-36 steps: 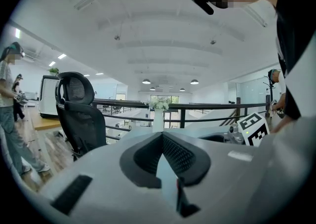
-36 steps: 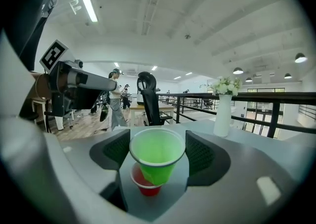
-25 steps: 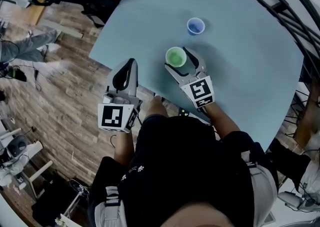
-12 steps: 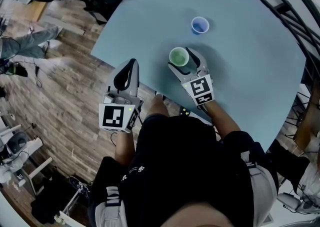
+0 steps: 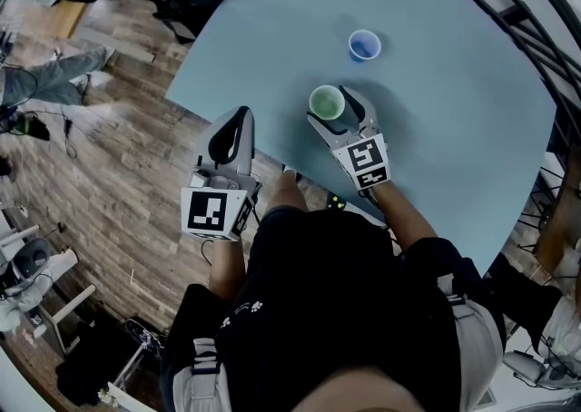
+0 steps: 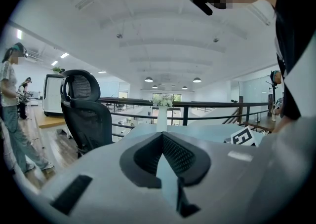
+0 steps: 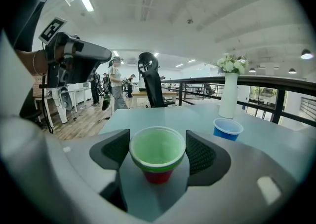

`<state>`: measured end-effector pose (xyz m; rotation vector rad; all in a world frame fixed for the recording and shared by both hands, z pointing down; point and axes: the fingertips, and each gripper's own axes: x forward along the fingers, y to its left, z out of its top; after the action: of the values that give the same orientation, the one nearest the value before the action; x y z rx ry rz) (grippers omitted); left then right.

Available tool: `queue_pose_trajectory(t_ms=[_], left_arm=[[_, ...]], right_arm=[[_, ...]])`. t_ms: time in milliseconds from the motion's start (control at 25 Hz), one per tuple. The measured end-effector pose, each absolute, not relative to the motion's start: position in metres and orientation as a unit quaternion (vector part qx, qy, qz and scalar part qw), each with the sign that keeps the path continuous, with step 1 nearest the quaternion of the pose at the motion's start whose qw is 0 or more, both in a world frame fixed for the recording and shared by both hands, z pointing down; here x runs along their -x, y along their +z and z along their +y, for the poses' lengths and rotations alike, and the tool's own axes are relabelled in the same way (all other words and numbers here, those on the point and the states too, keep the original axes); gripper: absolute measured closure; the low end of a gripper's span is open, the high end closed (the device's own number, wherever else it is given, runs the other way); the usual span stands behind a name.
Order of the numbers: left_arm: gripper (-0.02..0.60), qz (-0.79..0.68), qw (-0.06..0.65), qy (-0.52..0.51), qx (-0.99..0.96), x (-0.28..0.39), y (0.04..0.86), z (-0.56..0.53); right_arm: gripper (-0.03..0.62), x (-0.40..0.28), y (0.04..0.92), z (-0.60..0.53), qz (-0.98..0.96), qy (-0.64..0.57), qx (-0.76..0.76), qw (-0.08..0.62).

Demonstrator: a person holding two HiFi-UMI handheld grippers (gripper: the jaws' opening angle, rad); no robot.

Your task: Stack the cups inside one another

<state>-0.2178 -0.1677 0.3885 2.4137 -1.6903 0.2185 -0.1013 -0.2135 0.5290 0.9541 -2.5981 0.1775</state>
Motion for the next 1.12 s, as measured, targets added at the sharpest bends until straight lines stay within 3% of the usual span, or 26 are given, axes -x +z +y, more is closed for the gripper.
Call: queue_pose_trajectory(t_ms=[1120], left_arm=[[0.588,-0.575,0.08,0.071,-0.811,0.222,0.378,-0.165]], right_arm=[[0.204,0.1,0.525,-0.215,-0.919,0.065,-0.343,0.184]])
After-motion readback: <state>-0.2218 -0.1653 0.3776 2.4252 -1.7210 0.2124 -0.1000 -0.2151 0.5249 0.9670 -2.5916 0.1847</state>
